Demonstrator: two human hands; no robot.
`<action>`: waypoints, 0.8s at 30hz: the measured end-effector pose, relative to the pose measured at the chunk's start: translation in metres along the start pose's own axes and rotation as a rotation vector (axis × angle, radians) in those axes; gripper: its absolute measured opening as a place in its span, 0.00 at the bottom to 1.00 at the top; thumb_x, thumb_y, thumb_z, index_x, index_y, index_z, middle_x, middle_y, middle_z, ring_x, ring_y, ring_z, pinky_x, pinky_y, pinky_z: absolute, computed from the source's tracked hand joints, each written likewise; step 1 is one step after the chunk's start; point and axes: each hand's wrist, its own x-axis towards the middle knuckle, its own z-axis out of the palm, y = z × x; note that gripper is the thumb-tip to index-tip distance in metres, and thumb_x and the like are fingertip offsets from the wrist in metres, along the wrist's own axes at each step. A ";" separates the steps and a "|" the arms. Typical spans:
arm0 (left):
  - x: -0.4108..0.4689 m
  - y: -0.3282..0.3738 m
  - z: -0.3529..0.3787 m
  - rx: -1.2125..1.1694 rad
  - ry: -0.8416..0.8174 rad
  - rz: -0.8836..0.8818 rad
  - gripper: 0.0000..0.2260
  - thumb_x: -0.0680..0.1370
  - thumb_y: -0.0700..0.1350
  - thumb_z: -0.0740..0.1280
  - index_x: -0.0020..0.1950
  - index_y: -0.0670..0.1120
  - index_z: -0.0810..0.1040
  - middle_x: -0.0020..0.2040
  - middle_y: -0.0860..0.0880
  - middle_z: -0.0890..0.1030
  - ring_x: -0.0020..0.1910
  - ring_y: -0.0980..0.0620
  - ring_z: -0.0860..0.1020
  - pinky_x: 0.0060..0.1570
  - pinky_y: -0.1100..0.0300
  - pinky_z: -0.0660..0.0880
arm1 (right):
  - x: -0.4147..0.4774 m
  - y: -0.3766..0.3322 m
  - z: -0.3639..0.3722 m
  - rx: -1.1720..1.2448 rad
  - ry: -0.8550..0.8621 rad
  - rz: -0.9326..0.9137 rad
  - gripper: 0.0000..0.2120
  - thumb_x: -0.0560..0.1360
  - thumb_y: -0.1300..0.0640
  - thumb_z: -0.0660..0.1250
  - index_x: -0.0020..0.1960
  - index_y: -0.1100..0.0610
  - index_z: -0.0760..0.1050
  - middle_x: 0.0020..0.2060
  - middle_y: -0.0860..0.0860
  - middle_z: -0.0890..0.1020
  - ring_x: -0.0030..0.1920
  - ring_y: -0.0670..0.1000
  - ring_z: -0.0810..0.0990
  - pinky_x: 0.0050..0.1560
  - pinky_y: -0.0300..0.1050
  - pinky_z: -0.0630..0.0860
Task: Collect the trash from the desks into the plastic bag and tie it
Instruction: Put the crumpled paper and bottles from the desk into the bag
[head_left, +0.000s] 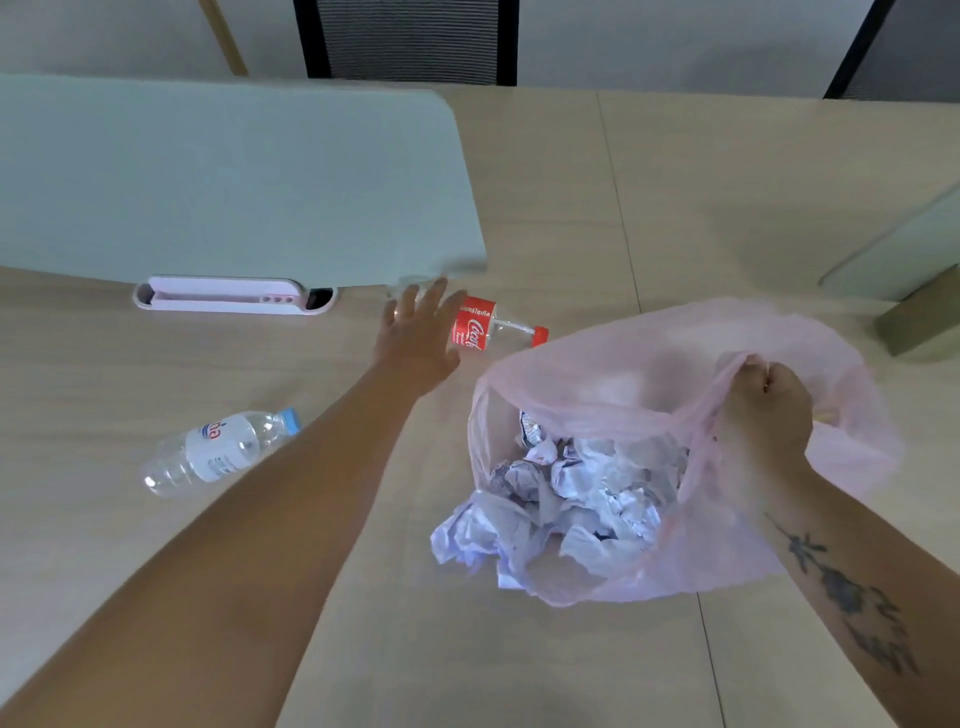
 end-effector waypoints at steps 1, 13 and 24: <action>0.011 -0.004 0.002 0.015 -0.036 -0.010 0.36 0.77 0.53 0.66 0.80 0.54 0.50 0.81 0.50 0.50 0.78 0.42 0.50 0.74 0.43 0.52 | 0.002 0.001 0.003 -0.004 0.006 -0.002 0.16 0.81 0.54 0.53 0.35 0.57 0.64 0.33 0.50 0.68 0.40 0.54 0.68 0.41 0.44 0.65; -0.057 -0.042 0.002 -0.478 0.142 -0.314 0.29 0.67 0.58 0.74 0.63 0.53 0.66 0.53 0.51 0.78 0.49 0.44 0.79 0.48 0.52 0.74 | 0.012 -0.002 0.010 0.080 0.020 0.033 0.16 0.81 0.52 0.53 0.43 0.63 0.68 0.35 0.54 0.68 0.39 0.54 0.69 0.40 0.46 0.67; -0.169 0.063 -0.055 -0.666 -0.140 0.061 0.32 0.59 0.70 0.72 0.61 0.71 0.66 0.51 0.72 0.74 0.48 0.67 0.76 0.39 0.64 0.70 | 0.006 -0.056 -0.028 0.264 0.040 -0.045 0.16 0.80 0.50 0.53 0.35 0.53 0.59 0.38 0.55 0.66 0.39 0.54 0.66 0.40 0.47 0.66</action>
